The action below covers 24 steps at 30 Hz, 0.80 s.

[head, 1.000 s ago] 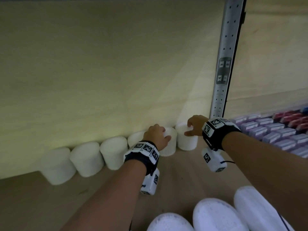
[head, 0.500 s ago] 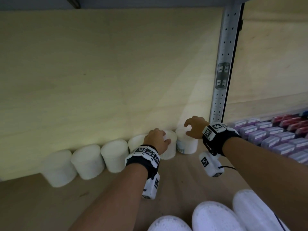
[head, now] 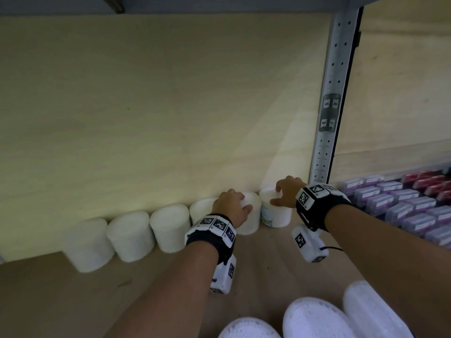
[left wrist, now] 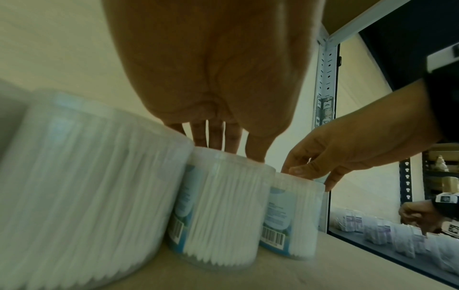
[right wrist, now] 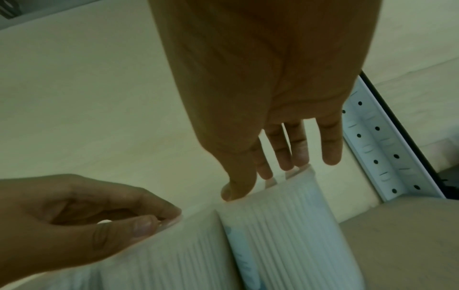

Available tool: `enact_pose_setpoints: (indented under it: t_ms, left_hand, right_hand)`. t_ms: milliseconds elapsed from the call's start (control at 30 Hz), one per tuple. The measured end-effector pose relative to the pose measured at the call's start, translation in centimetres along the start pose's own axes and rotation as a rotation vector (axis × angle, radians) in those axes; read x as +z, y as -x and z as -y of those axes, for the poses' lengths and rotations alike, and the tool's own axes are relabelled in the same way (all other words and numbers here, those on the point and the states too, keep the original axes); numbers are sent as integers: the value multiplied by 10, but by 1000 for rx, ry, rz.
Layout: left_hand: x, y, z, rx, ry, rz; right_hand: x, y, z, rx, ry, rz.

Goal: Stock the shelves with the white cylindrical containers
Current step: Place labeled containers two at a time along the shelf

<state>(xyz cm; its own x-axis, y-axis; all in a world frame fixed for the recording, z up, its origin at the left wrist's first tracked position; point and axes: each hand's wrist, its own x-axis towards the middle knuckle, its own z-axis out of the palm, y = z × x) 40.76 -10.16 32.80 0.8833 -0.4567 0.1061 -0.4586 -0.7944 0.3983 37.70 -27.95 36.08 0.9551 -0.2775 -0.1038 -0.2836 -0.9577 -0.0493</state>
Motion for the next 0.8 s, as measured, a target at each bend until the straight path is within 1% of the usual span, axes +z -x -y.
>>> enact_pose_setpoints:
  t_ms: [100,233,333,400,433,567,800]
  left_hand:
    - [1,0,1,1,4,-1]
    - [2,-2,2,-1,11,-5]
    - [3,-2,3,-2,21,-11]
    - [3,-1,3,-2,34,-14]
    - [3,-1,4,0,40,-14]
    - [4,-2,5,10,57,-21]
    - [6,-2,7,13,72,-32]
  right_hand:
    - [-3,1,-1,-31,-16,12]
    - [-4,-1,-5,-70,-112,38]
    - [-5,-1,-5,-45,-167,-12]
    - [-5,1,-4,-17,-117,-65]
    - [-3,1,-3,-3,-88,-68]
    - [4,-1,-1,39,-29,1]
    - [3,0,1,32,-20,-4]
